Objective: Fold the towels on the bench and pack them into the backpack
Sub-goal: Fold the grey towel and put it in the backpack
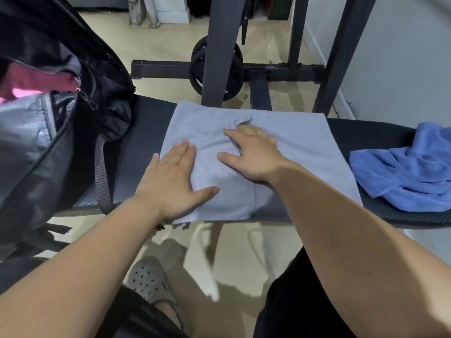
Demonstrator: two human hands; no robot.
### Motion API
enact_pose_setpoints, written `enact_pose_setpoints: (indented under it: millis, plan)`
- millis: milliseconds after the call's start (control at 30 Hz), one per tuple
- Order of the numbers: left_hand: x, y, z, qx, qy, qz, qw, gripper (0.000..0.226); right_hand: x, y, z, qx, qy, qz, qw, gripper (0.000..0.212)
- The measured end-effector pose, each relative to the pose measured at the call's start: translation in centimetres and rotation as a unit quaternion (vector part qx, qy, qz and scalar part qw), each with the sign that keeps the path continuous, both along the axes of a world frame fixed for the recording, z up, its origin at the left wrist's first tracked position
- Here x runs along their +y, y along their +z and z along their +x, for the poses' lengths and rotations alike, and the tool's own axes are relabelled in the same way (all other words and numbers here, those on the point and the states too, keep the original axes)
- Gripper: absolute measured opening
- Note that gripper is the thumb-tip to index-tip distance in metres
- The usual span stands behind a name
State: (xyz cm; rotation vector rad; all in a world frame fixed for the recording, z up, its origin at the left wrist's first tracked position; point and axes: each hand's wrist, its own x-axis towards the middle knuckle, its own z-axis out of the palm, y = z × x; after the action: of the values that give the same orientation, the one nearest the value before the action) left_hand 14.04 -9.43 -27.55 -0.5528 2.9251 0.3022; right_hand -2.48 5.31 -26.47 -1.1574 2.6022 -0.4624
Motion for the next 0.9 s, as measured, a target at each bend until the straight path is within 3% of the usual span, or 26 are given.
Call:
enact_pose_setpoints:
  millis: [200,433,500,600,767,900]
  plan:
    - [-2.8,1.3,0.7,0.005,0.038,0.037,0.999,0.109,-0.7,-0.2,0.0,-0.037,0.000,-0.070,0.997,0.064]
    - [3.4,1.2,-0.3,0.244,-0.061,-0.006,0.968,0.044,-1.1,-0.4,-1.9,-0.134,-0.064,-0.165,0.975,0.071]
    - [5.3,1.3,-0.4,0.218,-0.077,-0.003,0.973,0.048,-1.3,-0.5,-2.4,-0.149,-0.068,-0.163,0.973,0.065]
    - [6.8,1.3,-0.7,0.101,-0.074,-0.046,0.991,0.058,-2.4,0.2,-3.1,-0.142,-0.074,-0.132,0.978,0.062]
    - [6.9,1.5,-0.5,0.074,-0.089,-0.051,0.992,0.042,-3.9,1.7,-3.6,-0.093,-0.048,-0.045,0.993,0.058]
    - [6.7,1.4,-0.5,0.058,-0.088,-0.044,0.993,0.030,-3.8,1.4,-4.0,-0.120,-0.070,-0.083,0.987,0.025]
